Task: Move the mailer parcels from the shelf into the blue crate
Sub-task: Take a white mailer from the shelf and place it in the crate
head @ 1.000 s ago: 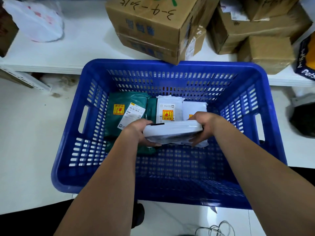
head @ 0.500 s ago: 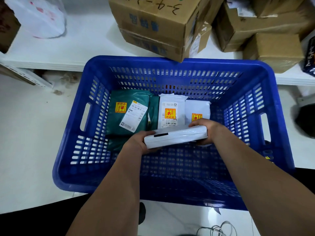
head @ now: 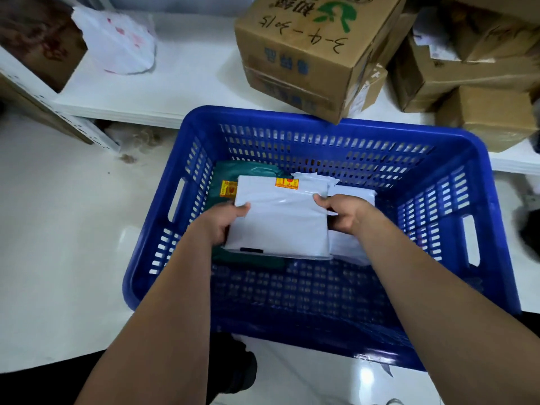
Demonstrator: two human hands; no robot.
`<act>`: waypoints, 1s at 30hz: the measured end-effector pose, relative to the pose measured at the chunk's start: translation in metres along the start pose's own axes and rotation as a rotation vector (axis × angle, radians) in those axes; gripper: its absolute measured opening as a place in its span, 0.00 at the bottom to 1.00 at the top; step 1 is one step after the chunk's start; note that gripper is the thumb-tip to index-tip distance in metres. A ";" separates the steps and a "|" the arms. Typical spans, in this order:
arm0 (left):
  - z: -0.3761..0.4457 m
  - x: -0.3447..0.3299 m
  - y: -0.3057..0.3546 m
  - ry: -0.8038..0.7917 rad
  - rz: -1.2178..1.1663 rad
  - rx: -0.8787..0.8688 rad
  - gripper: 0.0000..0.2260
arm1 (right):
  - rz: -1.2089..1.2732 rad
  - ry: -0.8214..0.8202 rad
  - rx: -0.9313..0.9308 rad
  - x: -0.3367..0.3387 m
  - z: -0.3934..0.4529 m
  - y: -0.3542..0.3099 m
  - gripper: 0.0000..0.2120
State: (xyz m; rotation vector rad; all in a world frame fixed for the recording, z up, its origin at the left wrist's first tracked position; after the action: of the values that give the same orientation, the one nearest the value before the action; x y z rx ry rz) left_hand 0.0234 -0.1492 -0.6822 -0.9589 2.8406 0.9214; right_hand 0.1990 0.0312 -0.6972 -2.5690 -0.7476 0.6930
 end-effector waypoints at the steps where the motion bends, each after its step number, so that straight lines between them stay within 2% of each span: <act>1: 0.003 0.012 0.001 0.131 0.093 -0.023 0.12 | -0.008 0.009 0.009 -0.014 0.008 0.000 0.19; 4: 0.009 0.032 0.003 0.489 0.458 -0.188 0.22 | -0.024 0.055 0.049 -0.049 0.037 0.000 0.18; 6: 0.002 0.027 0.000 0.768 0.642 -0.375 0.20 | -0.086 0.129 0.081 -0.064 0.061 -0.003 0.22; 7: 0.002 0.022 -0.008 0.874 0.585 -0.427 0.18 | -0.129 0.158 0.098 -0.070 0.072 -0.005 0.22; 8: 0.006 0.018 -0.017 0.923 0.449 -0.406 0.17 | -0.165 0.175 0.118 -0.077 0.082 -0.008 0.20; 9: 0.016 0.016 -0.027 0.889 0.227 -0.318 0.18 | -0.202 0.184 0.136 -0.082 0.092 -0.011 0.17; 11: 0.041 0.009 -0.047 0.595 -0.322 -0.104 0.22 | -0.235 0.209 0.172 -0.091 0.111 -0.015 0.15; 12: 0.049 0.004 -0.049 0.420 -0.521 -0.078 0.21 | -0.259 0.250 0.186 -0.093 0.119 -0.015 0.18; 13: 0.053 0.002 -0.047 0.320 -0.615 -0.094 0.19 | -0.324 0.309 0.187 -0.094 0.124 -0.015 0.22; 14: 0.058 0.004 -0.045 0.291 -0.613 -0.119 0.17 | -0.414 0.376 0.183 -0.095 0.124 -0.016 0.26; 16: 0.065 0.010 -0.042 0.303 -0.597 -0.157 0.17 | -0.524 0.460 0.203 -0.097 0.123 -0.016 0.26; 20: 0.074 0.021 -0.040 0.332 -0.607 -0.158 0.15 | -0.386 0.483 0.345 -0.094 0.130 -0.001 0.24; 24: 0.076 0.022 -0.042 0.460 -0.485 -0.221 0.02 | -0.285 0.431 0.384 -0.094 0.138 0.005 0.23; 27: 0.078 0.024 -0.044 0.464 -0.517 -0.264 0.03 | -0.343 0.373 0.362 -0.096 0.142 0.001 0.23; 30: 0.077 0.026 -0.044 0.488 -0.494 -0.281 0.04 | -0.201 0.208 0.328 -0.091 0.140 0.008 0.21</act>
State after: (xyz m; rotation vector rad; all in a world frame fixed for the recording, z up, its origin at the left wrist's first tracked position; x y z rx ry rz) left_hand 0.0135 -0.1506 -0.7740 -2.0500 2.6072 1.1590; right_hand 0.0583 0.0020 -0.7824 -2.1914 -0.7411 0.4351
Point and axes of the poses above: each hand's wrist, its own z-axis towards the middle knuckle, its own x-axis out of the back of the hand, y = z × x, the point moved 3 cm from there along z, towards the middle knuckle, and after that the axes turned 14 degrees about -y, right-handed, at the moved point
